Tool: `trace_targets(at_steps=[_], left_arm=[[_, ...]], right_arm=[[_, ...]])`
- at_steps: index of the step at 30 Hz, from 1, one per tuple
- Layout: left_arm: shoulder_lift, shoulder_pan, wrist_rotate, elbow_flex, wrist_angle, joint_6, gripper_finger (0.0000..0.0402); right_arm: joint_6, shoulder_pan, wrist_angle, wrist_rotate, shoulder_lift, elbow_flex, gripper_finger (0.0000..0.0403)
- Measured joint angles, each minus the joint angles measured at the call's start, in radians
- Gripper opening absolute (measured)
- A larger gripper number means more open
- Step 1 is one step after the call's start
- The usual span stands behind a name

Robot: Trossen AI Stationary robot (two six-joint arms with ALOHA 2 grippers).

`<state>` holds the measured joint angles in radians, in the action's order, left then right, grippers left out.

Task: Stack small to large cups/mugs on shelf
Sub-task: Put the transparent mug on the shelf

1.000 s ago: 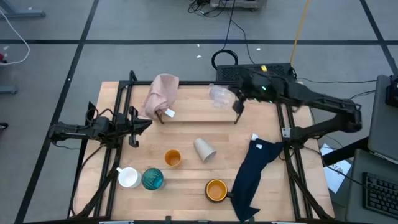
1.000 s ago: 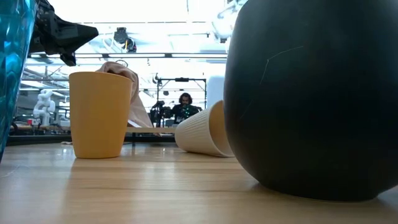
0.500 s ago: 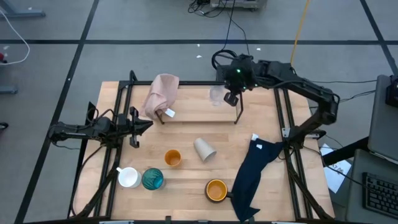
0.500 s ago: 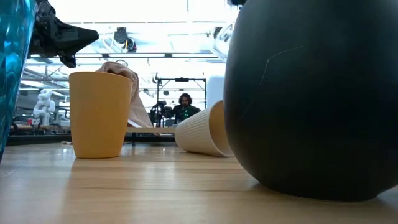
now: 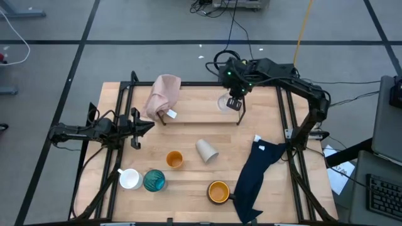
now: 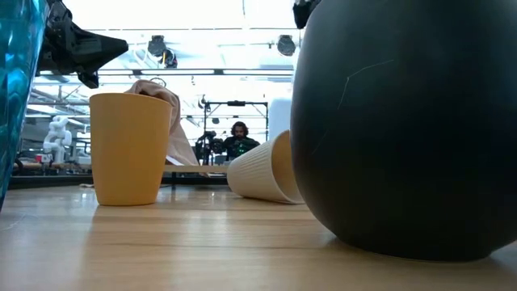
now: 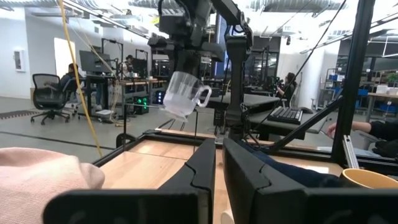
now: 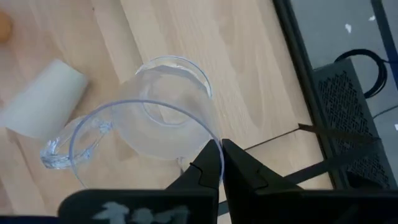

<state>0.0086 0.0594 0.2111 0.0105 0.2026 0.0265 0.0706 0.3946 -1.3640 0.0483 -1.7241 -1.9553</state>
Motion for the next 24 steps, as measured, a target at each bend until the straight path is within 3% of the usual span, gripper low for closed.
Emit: trace_targets(at_steps=[13,24], left_arm=[[0.0,0.0,0.0,0.0,-0.006,-0.001,0.0033],[0.0,0.0,0.0,0.0,-0.019,-0.001,0.0033]], right_arm=[[0.13,0.0,-0.019,0.0,-0.151,0.0,0.0],[0.236,0.011,-0.016,0.009,-0.19,0.0,0.0]])
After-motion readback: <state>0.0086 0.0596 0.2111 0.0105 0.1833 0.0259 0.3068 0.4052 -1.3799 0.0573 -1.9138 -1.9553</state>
